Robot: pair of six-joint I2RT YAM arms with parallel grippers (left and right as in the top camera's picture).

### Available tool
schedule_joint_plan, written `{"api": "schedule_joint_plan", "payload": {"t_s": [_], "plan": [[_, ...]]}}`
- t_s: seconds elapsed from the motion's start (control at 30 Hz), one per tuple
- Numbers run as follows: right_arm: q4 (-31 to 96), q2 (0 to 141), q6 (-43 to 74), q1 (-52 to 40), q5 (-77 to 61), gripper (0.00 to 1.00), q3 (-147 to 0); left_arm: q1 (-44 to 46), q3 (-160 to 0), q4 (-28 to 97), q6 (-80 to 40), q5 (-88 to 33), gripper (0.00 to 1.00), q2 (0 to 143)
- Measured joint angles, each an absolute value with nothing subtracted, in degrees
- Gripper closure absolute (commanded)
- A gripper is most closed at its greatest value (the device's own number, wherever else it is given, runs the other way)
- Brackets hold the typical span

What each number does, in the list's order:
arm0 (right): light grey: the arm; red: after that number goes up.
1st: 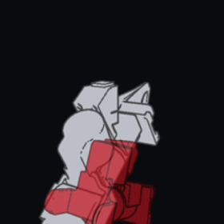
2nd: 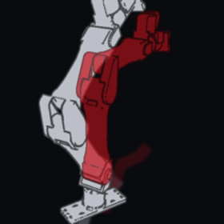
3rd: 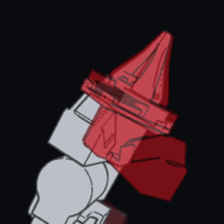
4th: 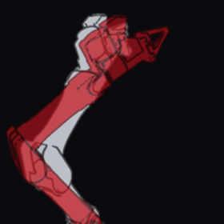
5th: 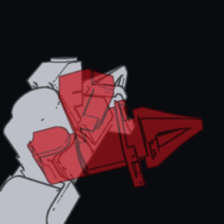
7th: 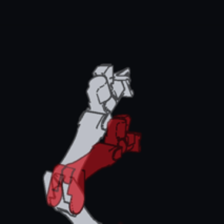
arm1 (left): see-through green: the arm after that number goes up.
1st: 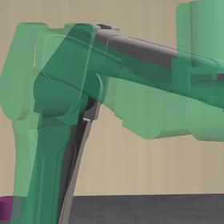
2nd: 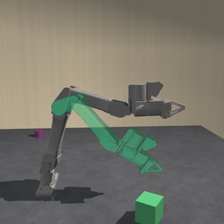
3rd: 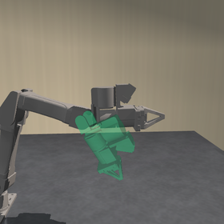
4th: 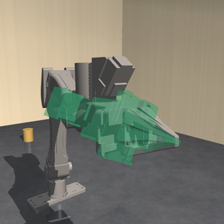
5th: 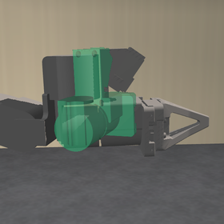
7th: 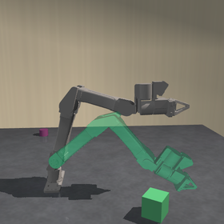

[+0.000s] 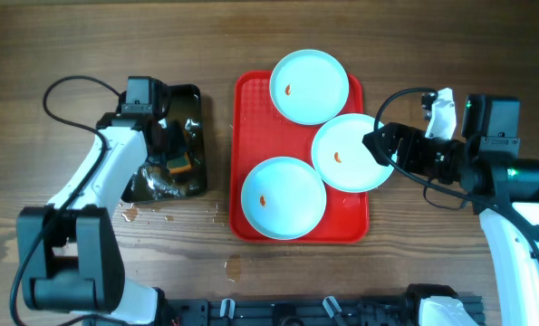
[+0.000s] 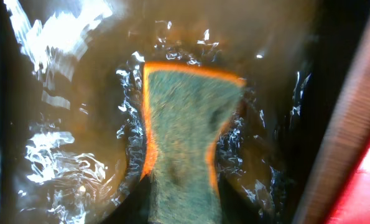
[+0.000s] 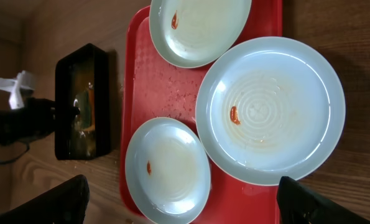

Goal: Clean dirty plates on tray and stack at the side
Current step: 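Grasp the green-orange sponge in the black tray with the left gripper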

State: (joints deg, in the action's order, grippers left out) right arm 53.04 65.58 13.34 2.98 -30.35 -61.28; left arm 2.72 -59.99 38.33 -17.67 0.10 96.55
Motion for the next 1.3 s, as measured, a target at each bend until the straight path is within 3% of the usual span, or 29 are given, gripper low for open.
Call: {"api": "schedule_joint_plan", "payload": {"t_s": [0.1,0.17,0.2,0.23,0.53,0.73,0.77,0.8,0.87,0.9,0.93,1.03,1.07,1.17,1.3], "plan": [[52.9,65.6,13.4,3.0,-30.3,0.03,-61.3,2.7,-58.6,37.0,-17.0,1.2,0.52,98.9],[52.9,65.6,13.4,3.0,-30.3,0.03,-61.3,2.7,-58.6,35.0,-16.9,1.8,0.74,99.0],[52.9,65.6,13.4,3.0,-30.3,0.03,-61.3,2.7,-58.6,34.2,-16.6,1.9,0.94,99.2],[52.9,65.6,13.4,3.0,-30.3,0.03,-61.3,2.7,-58.6,33.3,-16.8,1.9,0.96,99.6],[53.2,65.8,13.4,3.0,-25.5,0.02,-61.2,2.7,-61.1,39.5,-13.7,1.6,0.96,98.7],[53.4,66.0,13.4,3.0,-25.4,0.01,-61.1,2.7,-57.5,31.9,-13.1,1.6,0.96,98.8],[53.4,66.3,13.4,3.0,-25.4,0.01,-61.1,2.7,-57.0,31.7,-13.1,1.6,0.89,99.3],[53.4,66.7,13.3,3.0,-25.4,0.01,-61.1,2.7,-57.0,31.6,-13.1,1.6,0.71,99.3],[54.5,68.3,13.1,3.0,-25.2,0.01,-61.0,2.7,-57.0,31.6,-12.7,1.6,0.51,99.3],[55.0,69.4,13.1,3.0,-25.2,0.01,-60.9,2.7,-57.0,31.5,-12.6,1.6,0.51,99.4],[55.3,70.0,13.1,3.0,-25.2,0.01,-60.8,2.7,-57.0,31.4,-12.7,1.6,0.58,99.4],[55.3,70.2,13.1,3.0,-25.2,0.01,-60.7,2.7,-56.9,30.8,-12.4,1.5,0.92,99.5],[55.3,70.2,13.1,3.0,-25.2,0.01,-60.7,2.7,-56.9,30.6,-12.6,1.4,0.96,99.4],[55.3,70.2,13.1,3.0,-25.2,0.01,-60.7,2.7,-56.9,30.1,-12.6,1.4,0.96,99.5],[55.5,70.2,10.2,1.9,-26.8,0.18,-59.7,2.7,-59.3,37.7,-12.5,0.6,0.96,99.3]]}}
